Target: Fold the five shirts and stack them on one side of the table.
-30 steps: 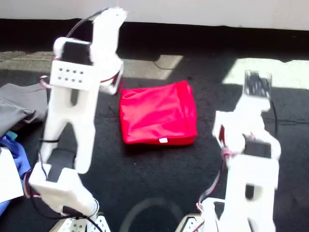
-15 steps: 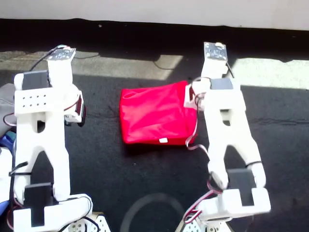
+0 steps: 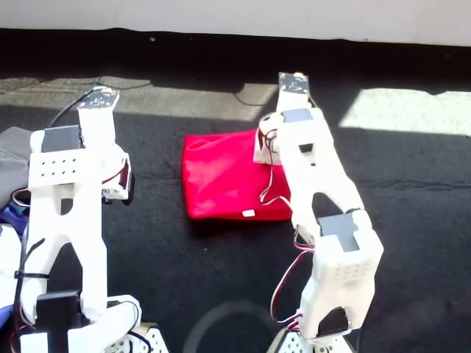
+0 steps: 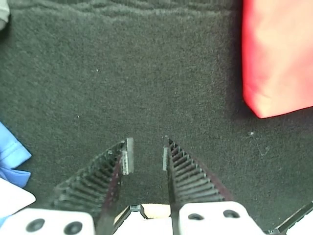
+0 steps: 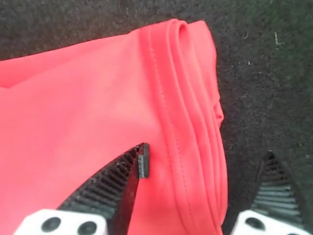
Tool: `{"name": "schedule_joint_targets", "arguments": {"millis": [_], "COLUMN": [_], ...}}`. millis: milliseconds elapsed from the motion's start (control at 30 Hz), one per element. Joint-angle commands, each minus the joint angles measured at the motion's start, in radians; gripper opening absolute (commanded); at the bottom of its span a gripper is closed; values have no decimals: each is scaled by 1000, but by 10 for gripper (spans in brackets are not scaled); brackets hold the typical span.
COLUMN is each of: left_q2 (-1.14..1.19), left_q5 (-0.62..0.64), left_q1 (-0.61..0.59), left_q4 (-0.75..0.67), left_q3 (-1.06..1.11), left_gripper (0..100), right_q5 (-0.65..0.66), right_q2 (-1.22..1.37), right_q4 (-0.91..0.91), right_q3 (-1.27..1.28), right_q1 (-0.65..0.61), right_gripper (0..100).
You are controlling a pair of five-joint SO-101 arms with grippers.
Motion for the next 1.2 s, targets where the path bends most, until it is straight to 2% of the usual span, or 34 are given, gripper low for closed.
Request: {"name": "schedule_joint_targets", "arguments": {"millis": [0, 233, 300, 400, 467, 600, 900, 1033, 1167], "left_q2": [-41, -41, -41, -41, -35, -33, -33, -33, -33], "left_q5": [-8, -8, -8, -8, -8, -6, -6, -6, -6], "left_q1": [-7, -12, -12, -12, -12, -12, -7, -7, -7], "left_q4": [-12, -12, -12, -5, -5, -11, -12, -12, -12], "left_q3": [-5, -5, -5, -4, -4, -4, -4, -4, -4], "left_gripper": [115, 115, 115, 115, 115, 115, 115, 115, 115], "right_q5": [-5, -5, -3, -3, -3, 8, 425, 535, 594], "right_q2": [24, 159, 182, 216, 229, 229, 237, 237, 240], "right_q4": [-21, -33, -10, 22, 25, 30, 24, -38, -154], "right_q3": [-45, -67, -76, -110, -114, -151, -383, -461, -473], "right_q1": [-21, -19, -16, -10, 8, 130, 492, 582, 613], "right_gripper": [336, 330, 262, 5, 36, 7, 6, 6, 6]}}
